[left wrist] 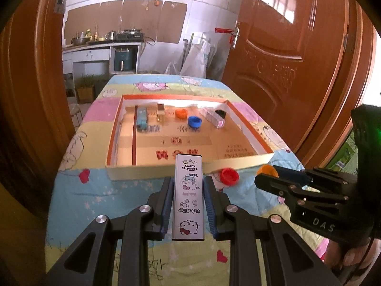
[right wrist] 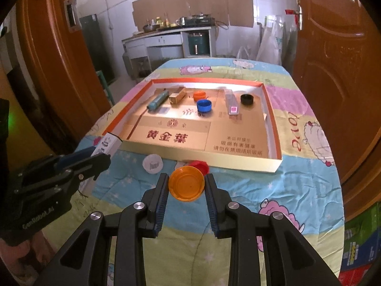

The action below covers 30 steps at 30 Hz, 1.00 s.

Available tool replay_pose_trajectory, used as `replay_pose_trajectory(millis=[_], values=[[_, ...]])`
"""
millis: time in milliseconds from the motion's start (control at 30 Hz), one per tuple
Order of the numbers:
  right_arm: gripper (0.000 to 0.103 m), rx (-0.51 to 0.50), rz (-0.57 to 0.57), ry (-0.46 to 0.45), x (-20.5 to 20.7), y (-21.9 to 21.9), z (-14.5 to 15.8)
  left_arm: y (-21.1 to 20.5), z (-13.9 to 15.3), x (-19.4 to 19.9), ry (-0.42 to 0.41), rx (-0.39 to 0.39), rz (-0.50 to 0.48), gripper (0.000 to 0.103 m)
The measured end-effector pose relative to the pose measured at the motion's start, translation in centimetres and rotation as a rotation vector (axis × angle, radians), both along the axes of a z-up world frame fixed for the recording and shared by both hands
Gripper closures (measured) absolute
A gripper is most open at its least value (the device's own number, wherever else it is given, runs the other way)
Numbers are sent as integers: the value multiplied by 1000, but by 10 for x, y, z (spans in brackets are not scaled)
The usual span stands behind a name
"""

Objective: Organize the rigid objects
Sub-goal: 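Carry the Hello Kitty box and orange cap with both tools over the tray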

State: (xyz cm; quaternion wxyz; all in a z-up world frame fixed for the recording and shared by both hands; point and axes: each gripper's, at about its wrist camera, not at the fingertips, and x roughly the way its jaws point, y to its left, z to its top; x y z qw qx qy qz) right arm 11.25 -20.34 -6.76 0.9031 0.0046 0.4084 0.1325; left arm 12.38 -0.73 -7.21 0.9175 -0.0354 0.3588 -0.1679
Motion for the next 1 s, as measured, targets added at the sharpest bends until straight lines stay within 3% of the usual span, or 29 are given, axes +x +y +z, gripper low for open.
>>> replay_pose_trajectory(millis=[467, 1000], values=[[72, 23, -43, -33, 12, -19, 15, -6, 25, 28, -41, -34, 6, 77], [72, 32, -79, -53, 52, -40, 21, -15, 26, 75, -30, -36, 11, 77]])
